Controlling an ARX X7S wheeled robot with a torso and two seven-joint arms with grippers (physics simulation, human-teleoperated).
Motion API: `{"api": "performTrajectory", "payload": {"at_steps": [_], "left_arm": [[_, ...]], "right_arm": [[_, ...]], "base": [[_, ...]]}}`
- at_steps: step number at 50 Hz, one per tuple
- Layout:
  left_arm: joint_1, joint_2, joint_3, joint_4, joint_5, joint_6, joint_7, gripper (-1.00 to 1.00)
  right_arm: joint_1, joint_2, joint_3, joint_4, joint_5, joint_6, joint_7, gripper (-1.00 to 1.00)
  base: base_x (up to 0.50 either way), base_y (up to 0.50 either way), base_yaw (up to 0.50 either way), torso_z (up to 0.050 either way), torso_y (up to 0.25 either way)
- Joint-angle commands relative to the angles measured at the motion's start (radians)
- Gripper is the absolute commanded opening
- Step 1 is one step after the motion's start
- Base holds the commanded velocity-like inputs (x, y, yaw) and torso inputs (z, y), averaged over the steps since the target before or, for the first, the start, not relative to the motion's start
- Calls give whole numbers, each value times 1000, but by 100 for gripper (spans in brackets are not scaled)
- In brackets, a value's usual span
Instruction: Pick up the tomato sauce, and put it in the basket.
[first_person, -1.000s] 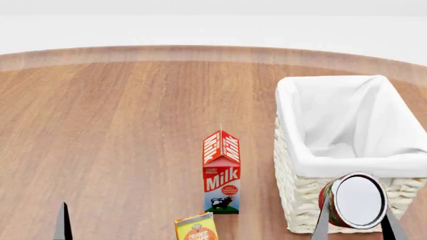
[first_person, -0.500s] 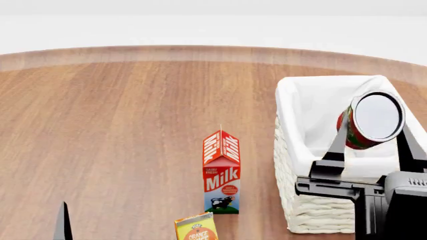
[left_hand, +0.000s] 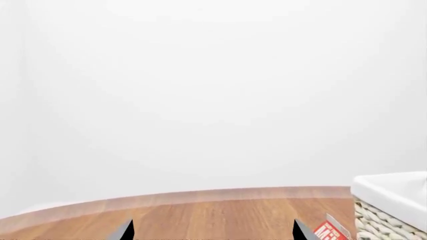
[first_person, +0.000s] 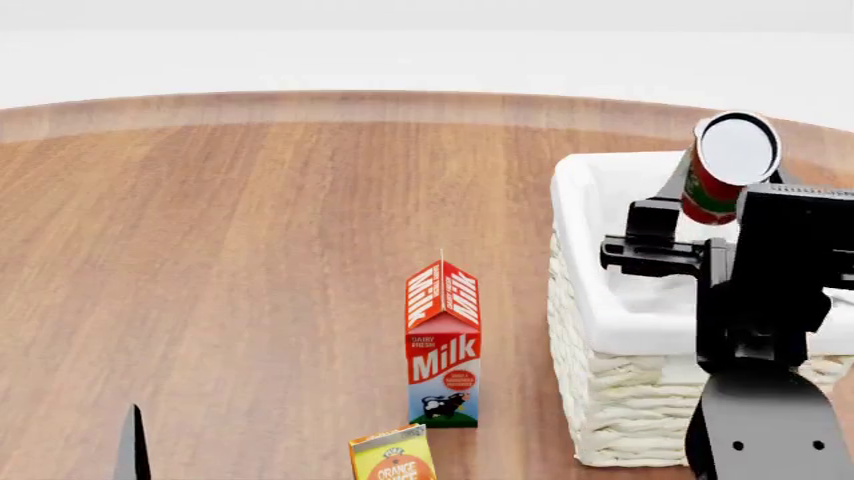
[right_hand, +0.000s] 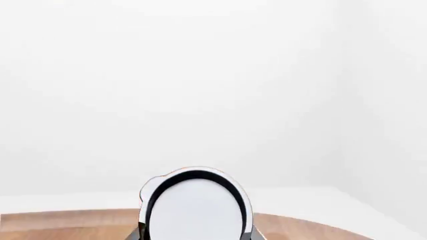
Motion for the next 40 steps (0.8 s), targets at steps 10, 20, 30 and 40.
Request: {"api": "performTrajectory", "payload": {"at_steps": [10,20,30,40], "left_arm": [[-1,-6,6,-4,-7,1,-8,100],[-3,-8,12,-9,-10,4,-10,100],[-6,-12,18,-11,-12,5,-11,100],[-9,-14,21,-14,-15,5,-14,100]], "right_arm": [[322,-78,-50,697,-77,-194,-71,-100],[482,-110,-50,1087,-110,-362,-86,-100],[479,-121,-56,1088,-199,-331,-46,-100],[487,-123,-12,1088,-220,-258,-39,-100]], "base": [[0,0,0,0,0],[0,0,0,0,1],[0,0,0,0,0],[0,0,0,0,0]]}}
